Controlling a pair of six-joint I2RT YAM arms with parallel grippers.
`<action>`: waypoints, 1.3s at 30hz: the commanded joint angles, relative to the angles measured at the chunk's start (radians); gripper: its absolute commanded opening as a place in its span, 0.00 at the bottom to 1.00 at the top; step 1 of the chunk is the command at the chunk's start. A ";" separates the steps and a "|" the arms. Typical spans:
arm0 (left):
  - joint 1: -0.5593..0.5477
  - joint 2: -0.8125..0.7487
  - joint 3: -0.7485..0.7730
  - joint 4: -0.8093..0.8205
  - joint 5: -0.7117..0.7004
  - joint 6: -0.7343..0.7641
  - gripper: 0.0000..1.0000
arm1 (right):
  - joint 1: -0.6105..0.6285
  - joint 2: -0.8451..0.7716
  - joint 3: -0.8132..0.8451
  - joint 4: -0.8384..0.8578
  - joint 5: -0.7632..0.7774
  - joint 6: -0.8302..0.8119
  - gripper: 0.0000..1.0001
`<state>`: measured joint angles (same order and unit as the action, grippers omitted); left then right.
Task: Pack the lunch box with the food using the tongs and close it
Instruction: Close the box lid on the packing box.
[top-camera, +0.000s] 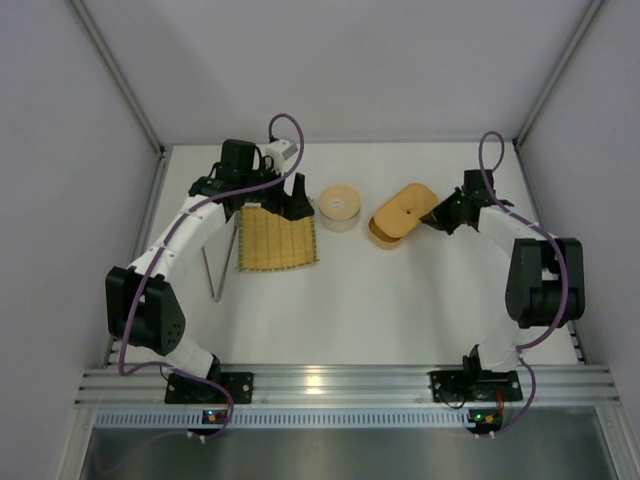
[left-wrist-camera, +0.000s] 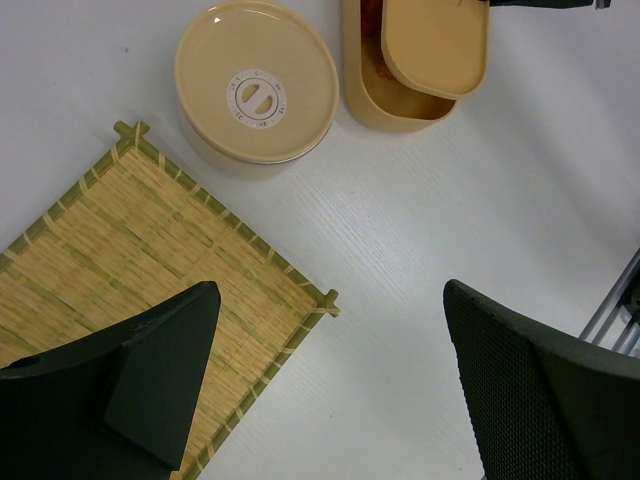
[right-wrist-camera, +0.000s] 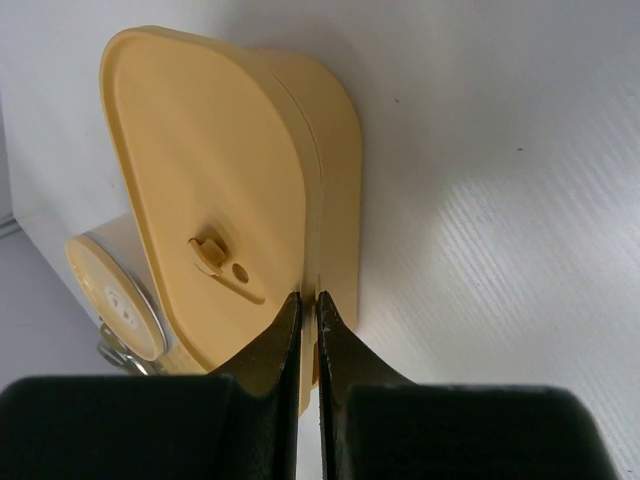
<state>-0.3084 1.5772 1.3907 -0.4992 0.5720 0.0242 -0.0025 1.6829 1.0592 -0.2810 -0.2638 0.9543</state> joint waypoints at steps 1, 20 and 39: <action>-0.001 -0.028 -0.001 0.037 0.028 -0.001 0.98 | 0.035 0.004 0.065 0.078 0.006 0.009 0.00; -0.001 -0.023 -0.012 0.030 0.017 0.014 0.98 | 0.056 0.052 0.058 0.097 0.014 0.011 0.00; -0.001 -0.006 -0.007 0.019 0.011 0.025 0.98 | 0.065 0.071 0.036 0.106 -0.012 0.009 0.00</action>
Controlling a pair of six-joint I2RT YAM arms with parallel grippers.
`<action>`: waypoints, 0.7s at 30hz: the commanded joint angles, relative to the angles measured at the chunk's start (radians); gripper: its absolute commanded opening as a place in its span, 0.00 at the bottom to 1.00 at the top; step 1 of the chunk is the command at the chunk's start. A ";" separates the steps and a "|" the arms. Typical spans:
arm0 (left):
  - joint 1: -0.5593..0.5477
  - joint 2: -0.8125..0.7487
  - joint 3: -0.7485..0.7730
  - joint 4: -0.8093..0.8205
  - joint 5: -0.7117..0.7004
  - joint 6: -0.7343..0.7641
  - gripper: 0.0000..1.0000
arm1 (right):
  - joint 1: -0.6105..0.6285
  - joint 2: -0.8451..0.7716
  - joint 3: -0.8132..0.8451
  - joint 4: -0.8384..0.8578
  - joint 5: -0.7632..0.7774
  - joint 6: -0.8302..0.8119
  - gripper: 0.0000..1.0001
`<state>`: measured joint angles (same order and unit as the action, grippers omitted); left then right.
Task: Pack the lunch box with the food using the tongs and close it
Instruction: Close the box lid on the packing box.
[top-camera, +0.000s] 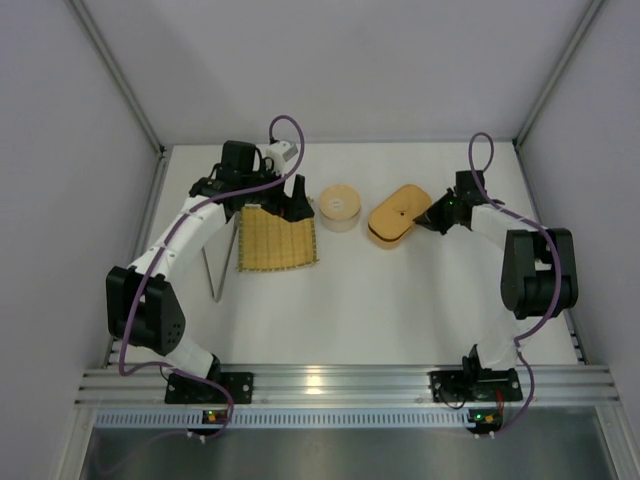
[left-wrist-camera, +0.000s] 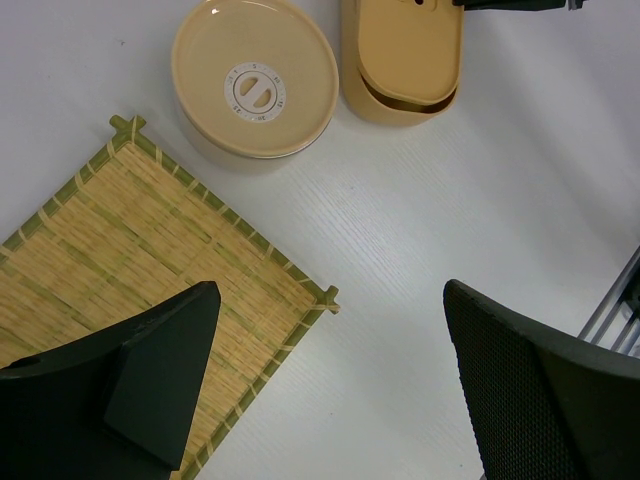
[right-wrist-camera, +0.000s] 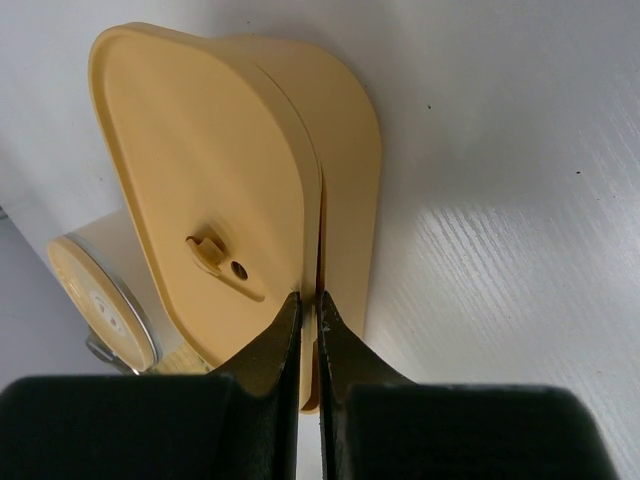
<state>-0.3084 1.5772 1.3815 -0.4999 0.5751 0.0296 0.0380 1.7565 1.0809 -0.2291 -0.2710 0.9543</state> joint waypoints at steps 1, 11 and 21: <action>-0.001 -0.005 0.002 0.020 0.008 0.020 0.98 | 0.026 -0.005 0.011 0.056 -0.007 0.011 0.00; 0.000 0.001 -0.001 0.018 0.005 0.016 0.98 | 0.028 -0.026 -0.003 0.050 -0.016 0.006 0.00; 0.000 0.000 -0.002 0.018 0.005 0.015 0.98 | 0.028 -0.057 -0.010 0.024 -0.016 -0.008 0.00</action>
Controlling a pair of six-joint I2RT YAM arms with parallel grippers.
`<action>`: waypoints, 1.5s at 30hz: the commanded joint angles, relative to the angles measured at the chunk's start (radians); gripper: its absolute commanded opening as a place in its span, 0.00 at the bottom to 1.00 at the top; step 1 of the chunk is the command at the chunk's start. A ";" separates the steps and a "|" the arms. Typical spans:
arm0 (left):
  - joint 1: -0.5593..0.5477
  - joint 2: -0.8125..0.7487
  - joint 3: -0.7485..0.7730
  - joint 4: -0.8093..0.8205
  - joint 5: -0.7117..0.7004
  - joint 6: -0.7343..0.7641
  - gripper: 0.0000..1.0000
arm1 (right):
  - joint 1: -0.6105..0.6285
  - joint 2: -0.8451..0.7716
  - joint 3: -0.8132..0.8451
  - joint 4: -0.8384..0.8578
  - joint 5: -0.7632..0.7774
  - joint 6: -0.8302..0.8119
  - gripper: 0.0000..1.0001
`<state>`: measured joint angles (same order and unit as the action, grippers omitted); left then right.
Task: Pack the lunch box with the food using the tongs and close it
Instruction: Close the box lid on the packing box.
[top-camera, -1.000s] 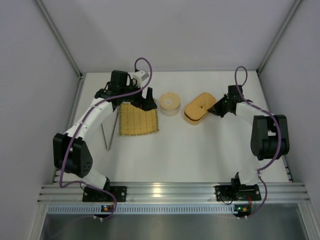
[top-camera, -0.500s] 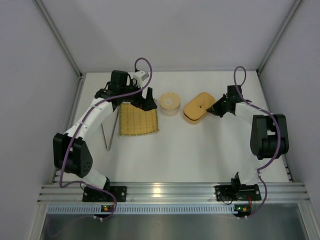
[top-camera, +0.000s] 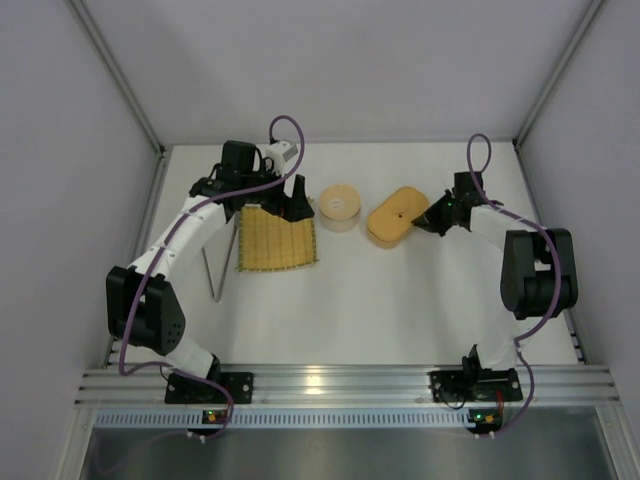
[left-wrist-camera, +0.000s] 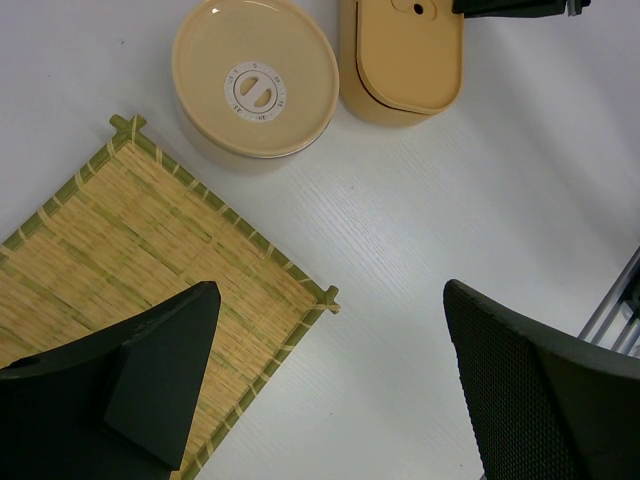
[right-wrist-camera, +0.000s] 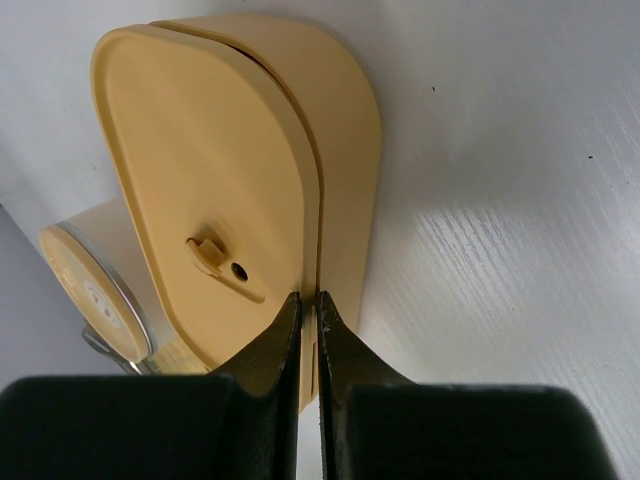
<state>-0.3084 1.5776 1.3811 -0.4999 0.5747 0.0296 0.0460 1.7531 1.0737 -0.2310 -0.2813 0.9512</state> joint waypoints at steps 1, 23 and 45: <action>0.000 -0.001 -0.002 0.017 0.005 0.013 0.98 | 0.020 -0.052 -0.003 0.022 -0.006 -0.006 0.00; 0.000 -0.005 -0.005 0.012 0.001 0.018 0.98 | 0.022 -0.044 0.006 0.012 -0.041 -0.026 0.42; 0.008 -0.047 -0.036 -0.002 0.053 0.043 0.98 | -0.015 -0.247 0.127 -0.088 -0.300 -0.745 0.99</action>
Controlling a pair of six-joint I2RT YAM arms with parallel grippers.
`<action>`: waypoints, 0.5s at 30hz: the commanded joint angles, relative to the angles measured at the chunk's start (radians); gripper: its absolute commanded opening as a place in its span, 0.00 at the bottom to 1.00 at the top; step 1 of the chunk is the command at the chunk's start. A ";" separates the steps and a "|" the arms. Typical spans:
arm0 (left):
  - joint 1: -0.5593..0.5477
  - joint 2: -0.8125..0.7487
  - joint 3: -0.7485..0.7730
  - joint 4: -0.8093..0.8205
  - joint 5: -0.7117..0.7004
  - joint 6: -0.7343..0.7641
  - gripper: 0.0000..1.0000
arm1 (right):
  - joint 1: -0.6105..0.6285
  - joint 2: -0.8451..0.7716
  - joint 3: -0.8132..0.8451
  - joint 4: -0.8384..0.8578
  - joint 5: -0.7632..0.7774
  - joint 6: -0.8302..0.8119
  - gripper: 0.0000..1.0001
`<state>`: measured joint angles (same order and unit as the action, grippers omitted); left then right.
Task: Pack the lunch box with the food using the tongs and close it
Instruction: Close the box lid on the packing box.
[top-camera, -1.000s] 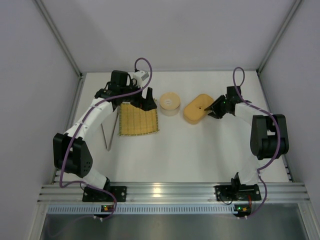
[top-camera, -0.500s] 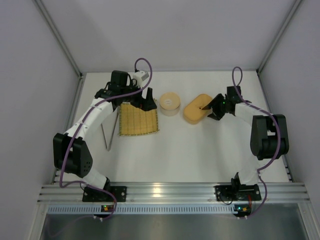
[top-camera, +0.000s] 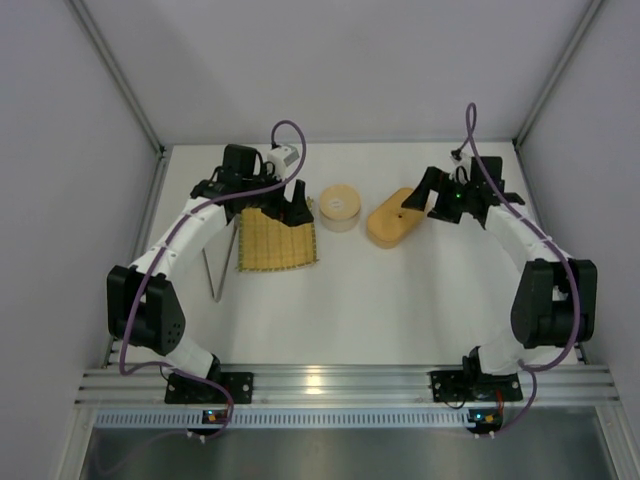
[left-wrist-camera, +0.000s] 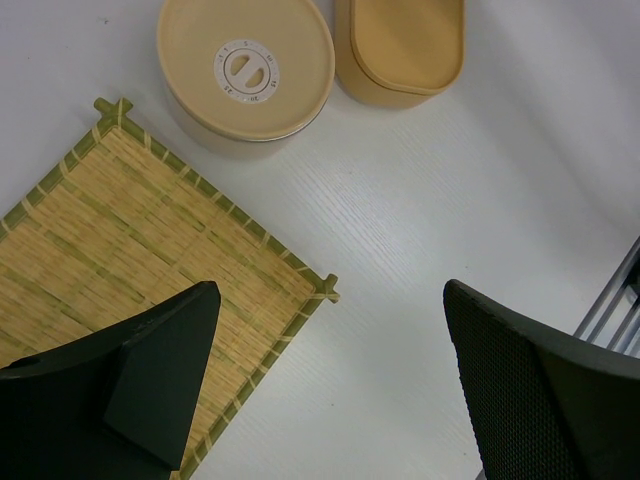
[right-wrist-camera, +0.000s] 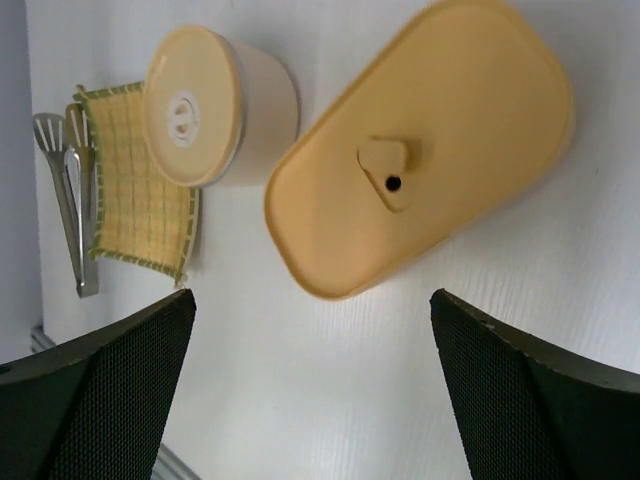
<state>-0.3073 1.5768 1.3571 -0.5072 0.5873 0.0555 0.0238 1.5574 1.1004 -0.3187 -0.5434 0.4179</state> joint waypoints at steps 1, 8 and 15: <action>0.008 -0.044 -0.013 0.010 0.045 0.014 0.98 | 0.017 -0.040 0.127 -0.011 -0.020 -0.253 0.99; 0.027 -0.028 0.010 0.013 0.062 -0.008 0.98 | 0.093 0.145 0.295 -0.111 0.068 -0.542 0.99; 0.063 -0.012 0.014 0.018 0.088 -0.031 0.98 | 0.148 0.280 0.400 -0.181 0.184 -0.630 0.99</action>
<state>-0.2573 1.5768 1.3514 -0.5079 0.6357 0.0418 0.1421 1.8164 1.4429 -0.4305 -0.4171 -0.1192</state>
